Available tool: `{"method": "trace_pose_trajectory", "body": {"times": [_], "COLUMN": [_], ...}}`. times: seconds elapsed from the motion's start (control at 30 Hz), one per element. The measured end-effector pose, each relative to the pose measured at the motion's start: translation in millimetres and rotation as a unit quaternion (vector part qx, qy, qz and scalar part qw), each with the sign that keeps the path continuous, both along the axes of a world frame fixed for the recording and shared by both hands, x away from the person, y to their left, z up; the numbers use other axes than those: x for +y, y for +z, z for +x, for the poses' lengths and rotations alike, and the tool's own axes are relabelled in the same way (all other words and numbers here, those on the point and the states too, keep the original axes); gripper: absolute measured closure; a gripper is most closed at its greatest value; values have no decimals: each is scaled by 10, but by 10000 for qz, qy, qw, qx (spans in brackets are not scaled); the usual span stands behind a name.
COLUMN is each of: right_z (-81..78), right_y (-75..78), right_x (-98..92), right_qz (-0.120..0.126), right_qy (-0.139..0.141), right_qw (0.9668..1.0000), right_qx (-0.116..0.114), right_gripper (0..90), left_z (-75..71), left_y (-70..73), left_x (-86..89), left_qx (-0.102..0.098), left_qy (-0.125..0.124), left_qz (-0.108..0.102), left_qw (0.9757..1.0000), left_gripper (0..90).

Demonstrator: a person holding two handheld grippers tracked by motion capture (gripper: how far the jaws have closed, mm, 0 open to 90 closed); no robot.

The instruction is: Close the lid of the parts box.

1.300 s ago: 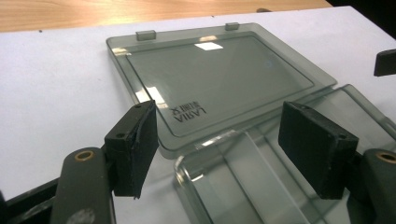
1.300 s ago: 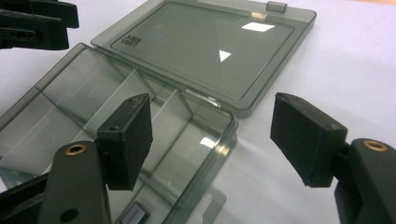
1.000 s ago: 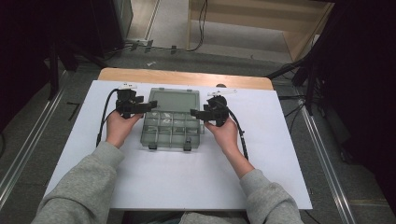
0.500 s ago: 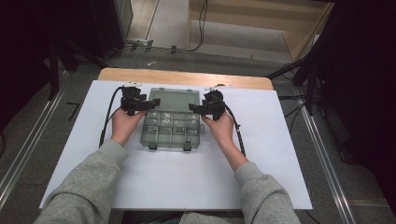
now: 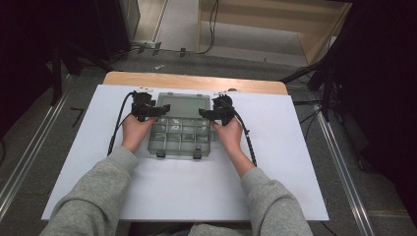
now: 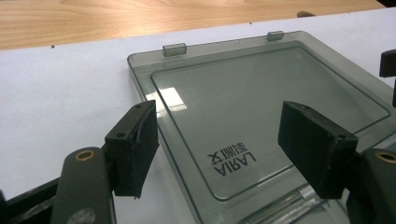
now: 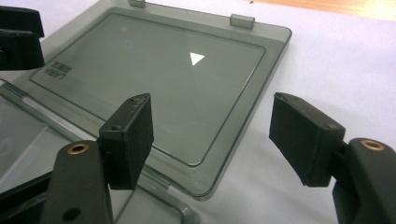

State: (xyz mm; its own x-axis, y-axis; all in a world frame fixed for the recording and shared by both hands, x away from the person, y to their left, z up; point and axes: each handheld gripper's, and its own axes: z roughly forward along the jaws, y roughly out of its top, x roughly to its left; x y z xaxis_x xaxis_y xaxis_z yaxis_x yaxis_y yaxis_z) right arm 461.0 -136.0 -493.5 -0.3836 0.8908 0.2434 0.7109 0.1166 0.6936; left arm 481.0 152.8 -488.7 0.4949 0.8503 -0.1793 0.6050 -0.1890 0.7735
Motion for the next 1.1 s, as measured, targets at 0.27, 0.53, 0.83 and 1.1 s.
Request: {"method": "trace_pose_trajectory", "body": {"times": [0.27, 0.53, 0.83, 1.1], "right_z": [41, 57, 88, 112], "right_y": [-106, -143, -157, -158], "right_x": [32, 67, 49, 88], "right_qz": [-47, 59, 259, 252], "right_qy": [-80, -90, -39, 36], "right_qw": [10000, 9999, 9992, 9988], "right_qx": [27, 97, 305, 410], "right_gripper": [287, 274, 260, 208], "left_z": [21, 33, 45, 68], "left_y": [-57, -93, -142, -176], "left_x": [-21, -19, -34, -28], "left_qx": [55, 111, 229, 427], "left_qy": [15, 42, 31, -29], "left_qz": [23, 48, 71, -110], "left_qw": [10000, 9999, 9997, 9990], "left_gripper": [286, 285, 262, 196]}}
